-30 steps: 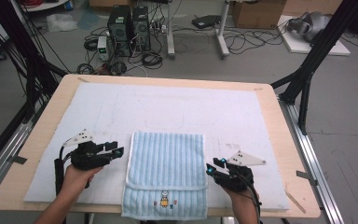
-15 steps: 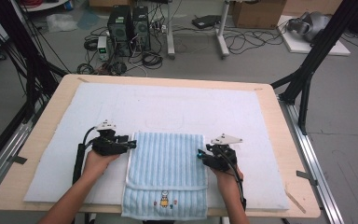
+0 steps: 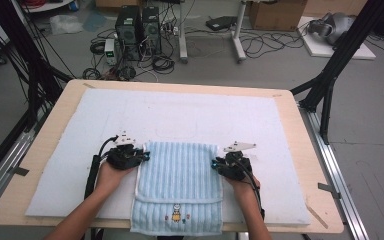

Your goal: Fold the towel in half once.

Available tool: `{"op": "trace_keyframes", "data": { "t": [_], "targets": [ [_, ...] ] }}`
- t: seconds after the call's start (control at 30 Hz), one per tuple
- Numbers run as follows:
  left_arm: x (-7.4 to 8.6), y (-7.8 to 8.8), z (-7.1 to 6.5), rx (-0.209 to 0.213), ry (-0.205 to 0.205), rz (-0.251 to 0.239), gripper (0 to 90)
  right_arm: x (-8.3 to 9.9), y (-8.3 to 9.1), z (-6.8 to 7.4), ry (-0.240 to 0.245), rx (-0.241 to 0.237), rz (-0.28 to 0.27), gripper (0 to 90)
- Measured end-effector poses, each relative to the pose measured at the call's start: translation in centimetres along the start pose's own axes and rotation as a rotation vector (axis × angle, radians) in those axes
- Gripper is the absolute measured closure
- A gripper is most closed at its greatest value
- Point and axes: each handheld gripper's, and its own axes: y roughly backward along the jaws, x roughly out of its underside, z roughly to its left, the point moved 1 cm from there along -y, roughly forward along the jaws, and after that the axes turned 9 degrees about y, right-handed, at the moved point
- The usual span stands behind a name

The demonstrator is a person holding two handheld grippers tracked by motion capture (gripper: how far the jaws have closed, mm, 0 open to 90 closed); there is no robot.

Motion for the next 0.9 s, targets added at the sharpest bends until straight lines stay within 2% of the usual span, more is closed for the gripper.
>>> {"op": "trace_keyframes", "data": {
  "t": [0.1, 0.2, 0.3, 0.37, 0.43, 0.53, 0.67, 0.73, 0.8, 0.9],
  "targets": [
    [-0.1, 0.0, 0.2, 0.020, 0.032, -0.002, 83.4, -0.2, -0.1, 0.5, 0.033, 0.011, 0.008, 84.1],
    [-0.3, -0.1, 0.6, 0.029, 0.061, -0.005, 83.8, -0.2, -0.2, 0.2, 0.008, -0.007, -0.004, 84.3],
    [-1.1, -0.7, 0.9, 0.014, 0.051, 0.002, 83.8, -0.6, -0.6, -0.2, 0.016, 0.013, -0.011, 84.5],
    [-1.8, -1.1, 1.2, -0.004, 0.045, -0.010, 83.8, -1.0, -1.0, -0.5, 0.011, 0.028, -0.007, 84.6],
    [-2.5, -1.5, 1.6, -0.007, 0.057, -0.010, 83.8, -1.5, -1.3, -1.0, 0.016, 0.042, -0.010, 84.5],
    [-3.1, -2.1, 2.2, -0.011, 0.070, -0.034, 83.8, -2.0, -1.8, -1.8, -0.002, 0.057, -0.021, 84.5],
    [-4.0, -2.7, 2.8, -0.016, 0.081, -0.031, 83.8, -2.6, -2.4, -2.5, -0.013, 0.071, -0.029, 84.5],
    [-4.4, -2.9, 3.1, -0.024, 0.081, -0.068, 83.7, -2.9, -2.6, -2.8, -0.016, 0.081, -0.036, 84.4],
    [-4.9, -3.2, 3.6, -0.024, 0.098, -0.054, 83.7, -3.4, -2.8, -3.2, -0.019, 0.096, -0.047, 84.4],
    [-5.6, -3.6, 4.1, -0.025, 0.105, -0.083, 83.7, -4.0, -3.3, -3.5, -0.026, 0.124, -0.048, 84.3]
  ]
}}
